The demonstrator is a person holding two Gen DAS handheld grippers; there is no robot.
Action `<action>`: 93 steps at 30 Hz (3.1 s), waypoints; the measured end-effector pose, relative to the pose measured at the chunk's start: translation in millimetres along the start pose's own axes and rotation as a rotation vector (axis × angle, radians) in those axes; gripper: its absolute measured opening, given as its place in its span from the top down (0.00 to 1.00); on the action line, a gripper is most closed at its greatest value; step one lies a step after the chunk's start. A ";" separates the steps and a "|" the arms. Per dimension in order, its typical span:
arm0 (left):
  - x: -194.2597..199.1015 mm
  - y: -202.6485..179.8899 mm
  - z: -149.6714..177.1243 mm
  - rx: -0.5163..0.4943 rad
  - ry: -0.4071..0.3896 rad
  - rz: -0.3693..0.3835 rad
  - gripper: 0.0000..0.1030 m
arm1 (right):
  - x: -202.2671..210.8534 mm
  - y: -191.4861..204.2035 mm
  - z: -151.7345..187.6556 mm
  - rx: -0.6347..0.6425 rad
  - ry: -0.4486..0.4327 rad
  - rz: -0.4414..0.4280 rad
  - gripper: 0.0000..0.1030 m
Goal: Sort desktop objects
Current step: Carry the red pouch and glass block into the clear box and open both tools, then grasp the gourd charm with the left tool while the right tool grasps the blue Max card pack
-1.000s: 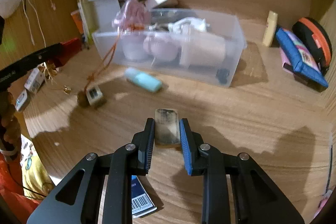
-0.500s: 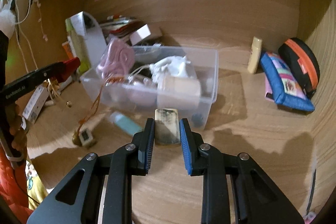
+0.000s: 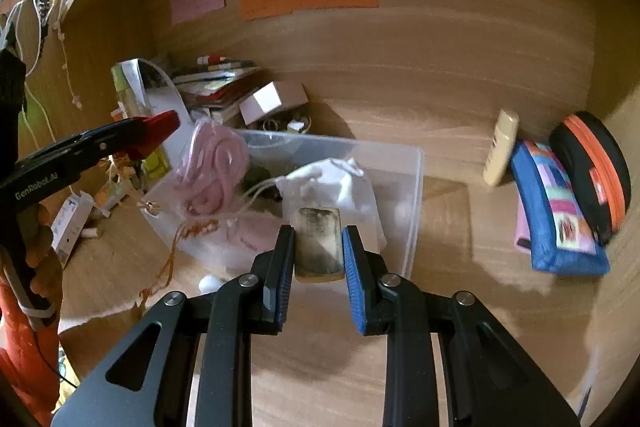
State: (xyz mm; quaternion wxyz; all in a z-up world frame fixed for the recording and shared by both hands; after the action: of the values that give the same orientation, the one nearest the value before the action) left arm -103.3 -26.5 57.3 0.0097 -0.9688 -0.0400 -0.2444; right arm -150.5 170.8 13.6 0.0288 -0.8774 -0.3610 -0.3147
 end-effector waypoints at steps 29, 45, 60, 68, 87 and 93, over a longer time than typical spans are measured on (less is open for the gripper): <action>-77.5 -38.3 24.7 -0.120 0.148 0.003 0.44 | -61.5 -23.0 -7.3 -0.031 0.047 0.122 0.77; -58.6 -27.1 18.2 -0.096 0.043 -0.098 0.14 | -54.3 -15.1 -8.6 0.049 -0.015 0.236 0.40; -41.5 5.0 11.8 0.019 0.037 -0.153 0.05 | -23.6 0.0 -11.5 0.039 -0.093 0.192 0.12; -14.2 13.6 23.7 0.028 0.054 -0.141 0.02 | 1.0 14.4 0.1 0.044 -0.095 0.216 0.06; 43.8 29.2 82.9 -0.019 0.109 -0.190 0.02 | 51.9 61.2 78.8 0.052 -0.030 0.180 0.05; 42.3 31.1 111.7 -0.047 0.175 -0.193 0.02 | 57.6 59.7 100.4 0.026 0.014 0.185 0.05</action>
State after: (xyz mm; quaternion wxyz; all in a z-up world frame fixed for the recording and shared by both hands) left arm -10.8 -50.2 -20.9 -0.0329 -0.9354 -0.1263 -0.3285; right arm -27.1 190.1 -23.3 0.0715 -0.9044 -0.2821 -0.3122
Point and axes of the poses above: each gripper's, at about its wrist camera, not at the fingertips, and x roughly against the way its jaws point, y to its left, z to its underside, the point moved 2 cm from there along -x, roughly the way its jaws point, and after that the axes turned 8 degrees about -z, right-handed, at the moved point
